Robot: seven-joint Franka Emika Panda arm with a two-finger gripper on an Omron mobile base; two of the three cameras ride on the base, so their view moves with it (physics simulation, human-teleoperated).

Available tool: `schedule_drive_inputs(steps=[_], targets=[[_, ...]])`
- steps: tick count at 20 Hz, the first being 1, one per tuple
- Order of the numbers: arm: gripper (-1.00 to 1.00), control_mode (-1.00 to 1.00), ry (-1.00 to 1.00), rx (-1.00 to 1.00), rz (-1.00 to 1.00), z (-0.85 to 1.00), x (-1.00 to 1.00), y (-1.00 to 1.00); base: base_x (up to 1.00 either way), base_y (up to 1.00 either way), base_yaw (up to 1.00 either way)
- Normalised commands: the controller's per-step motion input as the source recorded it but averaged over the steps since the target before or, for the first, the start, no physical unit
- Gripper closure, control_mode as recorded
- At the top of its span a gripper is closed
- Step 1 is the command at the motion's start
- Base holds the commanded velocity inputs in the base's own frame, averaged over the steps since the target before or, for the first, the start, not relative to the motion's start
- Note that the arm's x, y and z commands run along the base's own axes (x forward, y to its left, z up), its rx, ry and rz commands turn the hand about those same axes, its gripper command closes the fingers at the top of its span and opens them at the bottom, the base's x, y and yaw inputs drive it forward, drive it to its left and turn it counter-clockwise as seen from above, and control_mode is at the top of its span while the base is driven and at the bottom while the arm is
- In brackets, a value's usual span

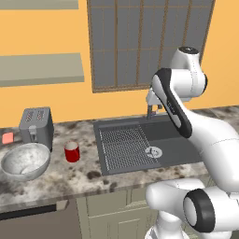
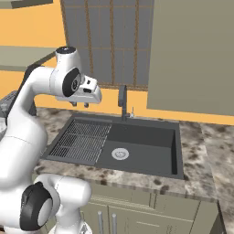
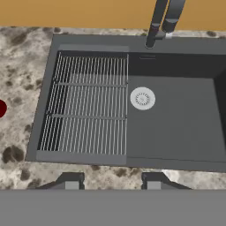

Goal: Pick the mug and place it in the sink. Pick the bowl and place it in the open cabinet and then close the cabinet.

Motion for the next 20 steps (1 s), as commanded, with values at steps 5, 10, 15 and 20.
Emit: schedule_drive_inputs(steps=[5,10,15,20], targets=[[-1.00,-1.00,0.04,0.00,0.00,-0.10,-0.18,0.04,0.00,0.00,0.00],[-1.00,-1.00,0.06,0.00,0.01,-0.22,-0.39,0.23,0.00,0.00,0.00],[-1.00,-1.00,0.02,0.00,0.00,-0.13,-0.40,0.33,0.00,0.00,0.00],[-1.00,-1.00,0.00,0.00,0.02,-0.04,-0.36,0.49,0.00,0.00,0.00]])
